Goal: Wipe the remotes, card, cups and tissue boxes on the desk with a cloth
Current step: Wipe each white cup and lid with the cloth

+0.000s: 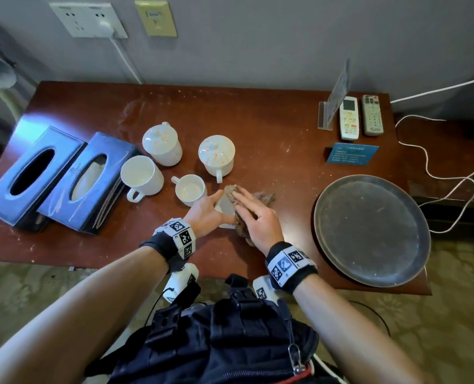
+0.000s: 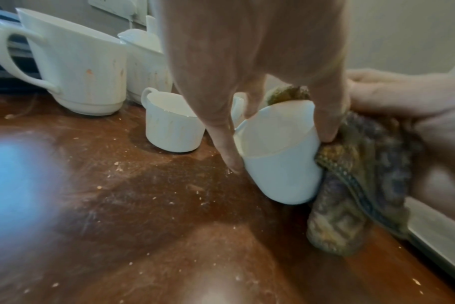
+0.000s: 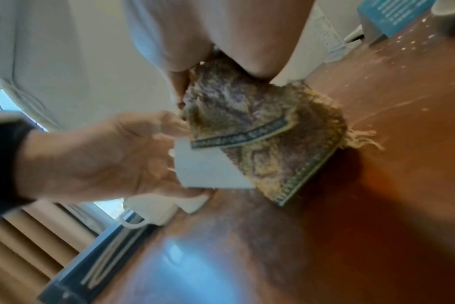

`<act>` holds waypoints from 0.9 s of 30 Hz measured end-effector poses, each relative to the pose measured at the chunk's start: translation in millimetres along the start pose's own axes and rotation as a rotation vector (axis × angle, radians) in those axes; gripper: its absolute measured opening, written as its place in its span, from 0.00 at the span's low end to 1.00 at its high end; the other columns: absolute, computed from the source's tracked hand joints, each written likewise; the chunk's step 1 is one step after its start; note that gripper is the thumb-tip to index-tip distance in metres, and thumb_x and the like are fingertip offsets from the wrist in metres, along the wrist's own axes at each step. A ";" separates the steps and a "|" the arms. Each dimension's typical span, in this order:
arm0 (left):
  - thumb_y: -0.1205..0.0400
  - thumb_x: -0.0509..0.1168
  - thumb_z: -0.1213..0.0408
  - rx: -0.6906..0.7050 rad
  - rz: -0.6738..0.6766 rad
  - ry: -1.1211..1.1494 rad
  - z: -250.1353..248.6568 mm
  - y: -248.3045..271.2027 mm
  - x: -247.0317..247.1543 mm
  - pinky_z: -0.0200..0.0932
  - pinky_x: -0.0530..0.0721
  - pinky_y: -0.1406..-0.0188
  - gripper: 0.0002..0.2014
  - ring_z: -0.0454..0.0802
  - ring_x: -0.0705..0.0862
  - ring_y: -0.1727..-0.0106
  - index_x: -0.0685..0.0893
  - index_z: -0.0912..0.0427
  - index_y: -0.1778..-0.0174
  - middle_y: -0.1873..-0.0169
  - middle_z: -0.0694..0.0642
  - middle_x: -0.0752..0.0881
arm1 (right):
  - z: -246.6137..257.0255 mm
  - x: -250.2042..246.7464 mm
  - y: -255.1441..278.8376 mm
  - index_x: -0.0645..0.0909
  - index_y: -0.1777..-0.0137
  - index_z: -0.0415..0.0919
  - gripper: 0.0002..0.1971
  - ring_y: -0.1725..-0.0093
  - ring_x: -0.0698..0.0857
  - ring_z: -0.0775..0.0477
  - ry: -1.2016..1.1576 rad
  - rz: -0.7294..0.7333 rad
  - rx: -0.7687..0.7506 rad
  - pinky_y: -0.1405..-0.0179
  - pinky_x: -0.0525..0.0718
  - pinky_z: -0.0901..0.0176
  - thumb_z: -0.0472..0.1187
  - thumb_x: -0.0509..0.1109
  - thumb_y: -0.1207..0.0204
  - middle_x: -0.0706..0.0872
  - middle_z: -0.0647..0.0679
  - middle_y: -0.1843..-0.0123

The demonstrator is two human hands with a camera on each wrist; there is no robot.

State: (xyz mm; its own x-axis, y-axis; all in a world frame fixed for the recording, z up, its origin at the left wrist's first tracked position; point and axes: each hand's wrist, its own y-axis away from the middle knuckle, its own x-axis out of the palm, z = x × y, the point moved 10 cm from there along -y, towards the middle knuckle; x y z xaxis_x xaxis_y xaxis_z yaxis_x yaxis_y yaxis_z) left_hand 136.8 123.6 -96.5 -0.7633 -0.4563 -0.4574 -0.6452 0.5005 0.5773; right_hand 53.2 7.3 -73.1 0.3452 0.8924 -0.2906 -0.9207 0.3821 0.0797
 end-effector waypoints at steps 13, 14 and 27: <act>0.28 0.80 0.55 0.030 0.019 -0.110 -3.6 3.3 -2.2 0.45 0.76 0.33 0.49 0.54 0.76 0.30 0.61 0.52 0.14 0.31 0.57 0.78 | -9.2 -8.9 -6.0 0.81 0.29 0.55 0.17 0.28 0.73 0.69 0.067 -0.008 0.057 0.26 0.67 0.72 0.44 0.67 0.17 0.79 0.60 0.27; 0.28 0.80 0.56 0.034 0.023 -0.110 -3.8 3.6 -2.2 0.46 0.77 0.33 0.48 0.54 0.77 0.31 0.61 0.52 0.14 0.33 0.56 0.78 | -10.8 -8.0 -3.9 0.80 0.28 0.56 0.18 0.28 0.72 0.69 0.067 -0.010 0.051 0.25 0.67 0.72 0.44 0.67 0.17 0.78 0.60 0.26; 0.23 0.75 0.53 -0.044 0.138 0.003 5.0 -0.1 3.8 0.53 0.84 0.35 0.44 0.58 0.75 0.27 0.57 0.38 0.14 0.22 0.58 0.71 | -61.4 -37.4 -15.3 0.80 0.28 0.46 0.18 0.31 0.80 0.46 0.103 -0.081 0.298 0.28 0.77 0.49 0.47 0.65 0.16 0.85 0.49 0.31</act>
State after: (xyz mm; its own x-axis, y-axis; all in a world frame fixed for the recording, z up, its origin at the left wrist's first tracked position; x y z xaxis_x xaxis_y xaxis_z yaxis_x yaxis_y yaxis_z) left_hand 133.7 125.5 -101.7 -0.8445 -0.3878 -0.3694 -0.5319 0.5261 0.6636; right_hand 43.1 -46.7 -122.0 0.3810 0.8328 -0.4015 -0.7919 0.5181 0.3232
